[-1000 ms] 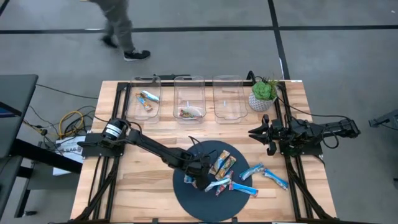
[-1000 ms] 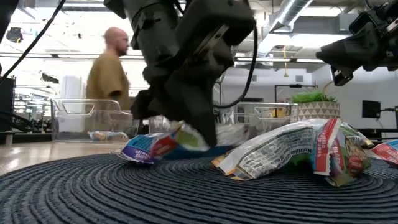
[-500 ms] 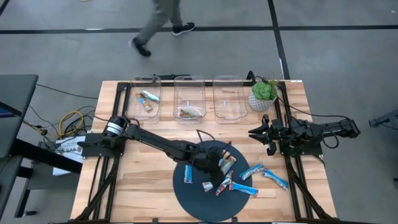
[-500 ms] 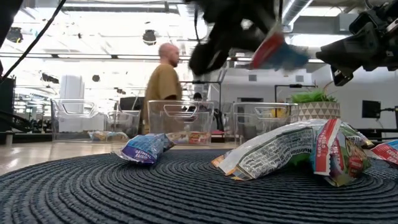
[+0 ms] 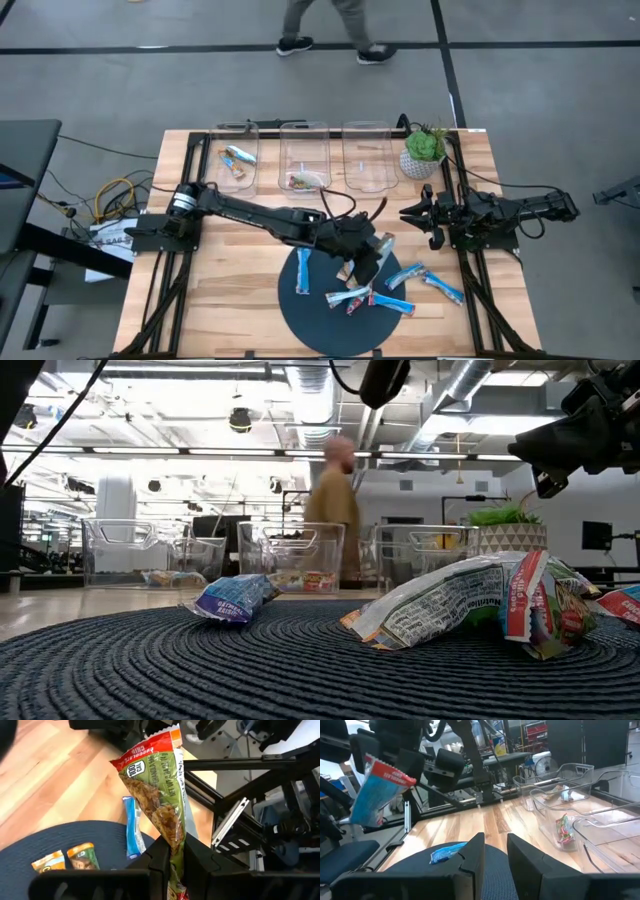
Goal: Pick and place Granola Bars by type
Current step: Put the red granola bar into the middle transparent bin
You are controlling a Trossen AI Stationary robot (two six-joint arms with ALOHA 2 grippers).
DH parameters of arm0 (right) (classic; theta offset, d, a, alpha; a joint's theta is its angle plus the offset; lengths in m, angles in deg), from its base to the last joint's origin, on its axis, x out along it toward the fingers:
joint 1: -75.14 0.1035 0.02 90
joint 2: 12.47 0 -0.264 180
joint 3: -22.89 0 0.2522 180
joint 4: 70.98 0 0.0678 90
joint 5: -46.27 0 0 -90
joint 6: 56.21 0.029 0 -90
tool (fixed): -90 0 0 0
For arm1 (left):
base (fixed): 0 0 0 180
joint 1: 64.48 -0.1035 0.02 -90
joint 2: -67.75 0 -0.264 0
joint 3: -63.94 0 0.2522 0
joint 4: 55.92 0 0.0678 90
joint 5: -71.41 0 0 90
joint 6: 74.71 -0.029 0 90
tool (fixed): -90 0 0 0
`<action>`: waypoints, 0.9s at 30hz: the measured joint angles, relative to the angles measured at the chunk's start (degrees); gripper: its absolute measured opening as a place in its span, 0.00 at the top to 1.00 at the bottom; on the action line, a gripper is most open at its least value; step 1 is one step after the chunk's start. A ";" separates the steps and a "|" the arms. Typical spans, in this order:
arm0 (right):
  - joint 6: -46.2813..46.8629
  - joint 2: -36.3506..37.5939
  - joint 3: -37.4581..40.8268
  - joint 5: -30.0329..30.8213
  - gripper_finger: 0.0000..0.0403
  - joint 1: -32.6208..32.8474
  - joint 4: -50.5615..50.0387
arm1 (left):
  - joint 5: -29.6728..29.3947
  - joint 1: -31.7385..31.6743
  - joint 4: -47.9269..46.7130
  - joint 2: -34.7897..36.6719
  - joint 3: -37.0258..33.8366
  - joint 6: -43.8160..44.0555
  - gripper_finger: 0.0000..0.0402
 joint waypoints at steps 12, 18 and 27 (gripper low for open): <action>0.01 0.00 0.00 0.01 0.81 -0.02 0.00 | 2.00 -4.03 -3.39 0.23 0.00 -2.58 0.92; 0.00 0.00 0.02 0.00 0.81 0.00 0.02 | 2.80 -10.09 -8.29 1.97 0.00 -7.63 0.92; 0.02 -0.02 0.00 0.00 0.81 -0.01 0.01 | 2.76 -20.99 -16.98 4.93 0.00 -20.50 0.92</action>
